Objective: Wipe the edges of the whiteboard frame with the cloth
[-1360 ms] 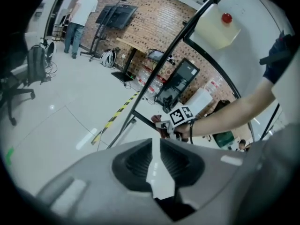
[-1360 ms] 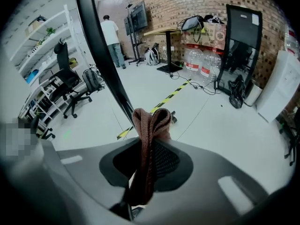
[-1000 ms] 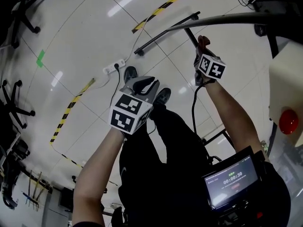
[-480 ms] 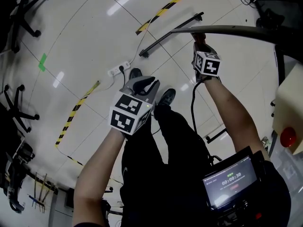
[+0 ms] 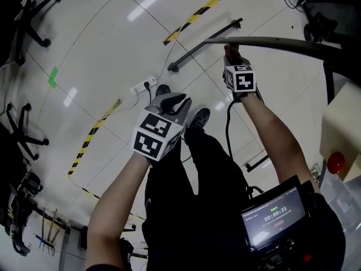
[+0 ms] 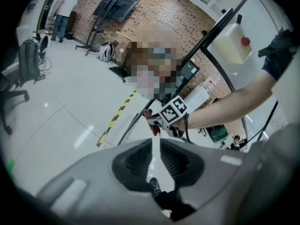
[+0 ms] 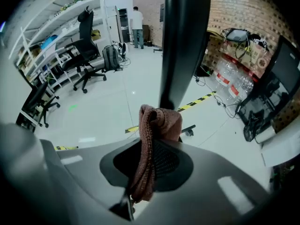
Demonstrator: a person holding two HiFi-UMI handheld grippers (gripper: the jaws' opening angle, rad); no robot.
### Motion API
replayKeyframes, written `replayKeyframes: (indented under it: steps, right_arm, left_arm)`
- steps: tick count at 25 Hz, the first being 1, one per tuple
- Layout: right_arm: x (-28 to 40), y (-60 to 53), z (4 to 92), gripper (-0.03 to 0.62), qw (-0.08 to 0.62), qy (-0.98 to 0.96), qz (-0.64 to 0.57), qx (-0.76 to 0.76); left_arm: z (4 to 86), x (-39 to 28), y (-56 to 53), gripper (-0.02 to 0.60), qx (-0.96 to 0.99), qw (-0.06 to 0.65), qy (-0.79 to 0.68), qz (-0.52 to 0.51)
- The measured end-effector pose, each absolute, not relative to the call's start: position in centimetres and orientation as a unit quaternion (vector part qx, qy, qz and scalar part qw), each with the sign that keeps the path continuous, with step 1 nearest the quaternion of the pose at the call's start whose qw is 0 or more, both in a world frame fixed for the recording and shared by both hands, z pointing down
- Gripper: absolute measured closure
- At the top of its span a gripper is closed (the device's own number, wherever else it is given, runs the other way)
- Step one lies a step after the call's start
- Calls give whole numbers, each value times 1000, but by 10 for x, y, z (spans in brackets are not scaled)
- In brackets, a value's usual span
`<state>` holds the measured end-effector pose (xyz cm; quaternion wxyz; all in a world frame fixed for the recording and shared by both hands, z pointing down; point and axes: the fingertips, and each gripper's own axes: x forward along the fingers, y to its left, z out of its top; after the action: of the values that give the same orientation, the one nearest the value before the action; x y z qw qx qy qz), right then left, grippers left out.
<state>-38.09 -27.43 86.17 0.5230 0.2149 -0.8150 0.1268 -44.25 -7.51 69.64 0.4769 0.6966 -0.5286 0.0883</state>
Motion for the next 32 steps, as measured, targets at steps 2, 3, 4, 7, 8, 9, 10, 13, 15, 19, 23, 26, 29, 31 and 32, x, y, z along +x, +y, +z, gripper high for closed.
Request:
replayKeyframes:
  steps: [2,3,4,7,8,9,10,13,15,19,23,26,29,31,32]
  right_arm:
    - [-390,-262,861,539,514,-823,144,193]
    - [-394,-257,860,539,507,-829,149,184]
    - [-399,-252,858,539,499,-835,154,175]
    - [-418,-235,839,538,455,-859,183,145]
    - [-425,-227,827,539,436,-868,197,130]
    - [-434,-219,813,539,415,-877,215,113]
    - [-442,-210,798,539,392,-884,237,91]
    - [-462,-183,750,538,316,-891,326,15]
    - [-470,-168,723,537,269,-874,403,-33]
    - [-483,-146,692,539,188,-816,537,-104]
    - [-491,-131,670,539,135,-767,604,-170]
    - [-492,-120,653,538,121,-739,625,-221]
    - [-492,-115,642,539,119,-729,627,-247]
    - [-490,-120,641,539,115,-732,628,-238]
    - [-488,-124,643,539,115,-736,626,-228]
  left_arm:
    - [699,-448,-77,531,701,466,-530,101]
    - [699,-451,-78,531,702,462,-531,106]
    - [699,-454,-80,531,704,459,-531,109]
    - [698,-466,-88,531,705,458,-529,111]
    - [698,-472,-90,531,705,459,-529,111]
    - [698,-479,-93,531,705,457,-531,110]
    - [699,-487,-96,529,704,456,-534,107]
    - [700,-504,-107,499,710,462,-526,76]
    - [699,-505,-114,405,722,479,-497,42]
    - [691,-496,-119,276,742,528,-408,-67]
    - [675,-496,-117,239,735,558,-336,-189]
    - [655,-498,-115,244,731,568,-278,-258]
    - [635,-492,-114,387,748,559,-229,-275]
    - [630,-487,-117,485,751,559,-223,-270]
    - [630,-486,-120,497,751,560,-229,-264]
